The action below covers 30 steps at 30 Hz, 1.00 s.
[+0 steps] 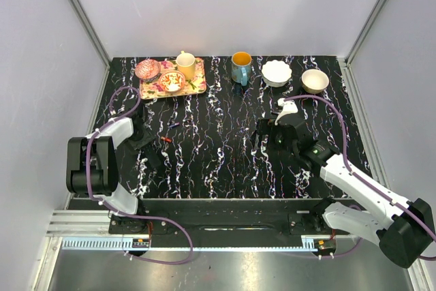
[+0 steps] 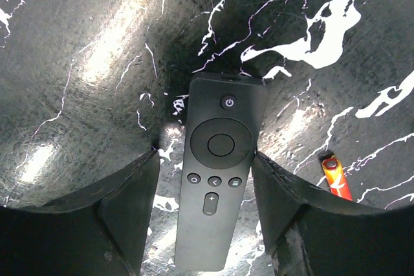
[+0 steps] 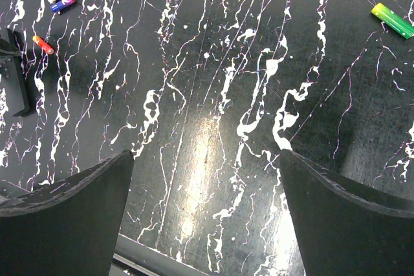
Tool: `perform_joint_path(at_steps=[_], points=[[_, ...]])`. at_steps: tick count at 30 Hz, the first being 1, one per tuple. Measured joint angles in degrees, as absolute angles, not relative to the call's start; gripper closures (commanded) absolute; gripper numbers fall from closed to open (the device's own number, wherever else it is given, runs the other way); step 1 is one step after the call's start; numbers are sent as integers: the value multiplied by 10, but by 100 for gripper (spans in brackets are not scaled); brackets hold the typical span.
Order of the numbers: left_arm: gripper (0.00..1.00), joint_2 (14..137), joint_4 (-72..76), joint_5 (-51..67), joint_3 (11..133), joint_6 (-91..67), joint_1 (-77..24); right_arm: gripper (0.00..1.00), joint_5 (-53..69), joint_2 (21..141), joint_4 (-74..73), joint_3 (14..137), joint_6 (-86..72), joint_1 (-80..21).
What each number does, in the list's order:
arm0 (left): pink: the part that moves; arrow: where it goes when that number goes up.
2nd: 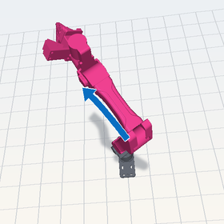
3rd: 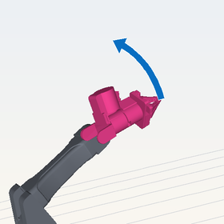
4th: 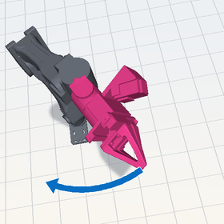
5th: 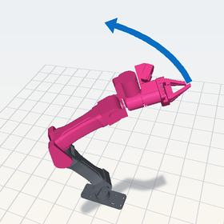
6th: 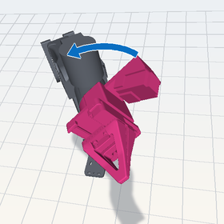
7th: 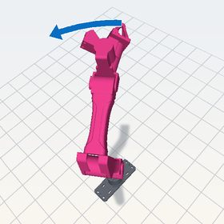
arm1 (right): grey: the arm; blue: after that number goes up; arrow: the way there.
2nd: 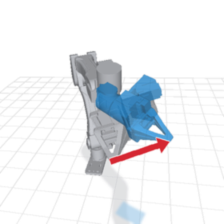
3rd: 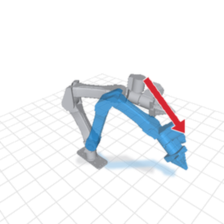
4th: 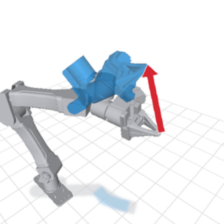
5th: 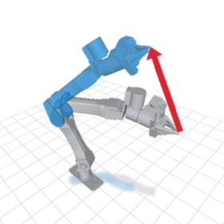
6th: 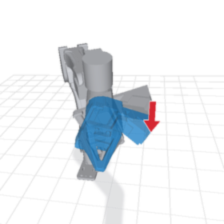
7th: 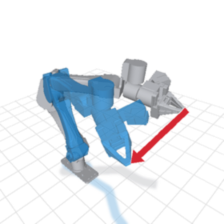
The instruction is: Load the batteries into the remote control
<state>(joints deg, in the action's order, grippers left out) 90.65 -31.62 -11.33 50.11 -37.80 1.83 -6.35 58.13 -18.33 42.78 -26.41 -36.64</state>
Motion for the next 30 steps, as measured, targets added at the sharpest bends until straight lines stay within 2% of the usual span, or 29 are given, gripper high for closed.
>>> perform_joint_path(at_steps=[4,7,8,10,15,21,24,27,30], points=[[46,911,-319,-117,505,-373,18,0,-63,581,-183,428,-264,-366],[56,912,-319,-118,505,-372,18,0,-63,582,-183,428,-264,-366],[63,912,-319,-118,505,-371,19,0,-64,581,-183,428,-264,-366],[71,912,-319,-115,505,-369,20,0,-63,581,-183,428,-264,-366],[84,902,-314,-92,505,-372,20,0,-64,581,-185,428,-265,-366],[94,789,-310,-36,502,-388,3,0,-63,577,-199,448,-271,-366],[95,707,-289,1,502,-398,-25,0,-62,573,-198,462,-277,-366],[100,649,-232,47,500,-410,-77,0,-44,569,-189,465,-286,-366],[100,613,-140,92,487,-425,-163,0,2,566,-182,467,-295,-366]])
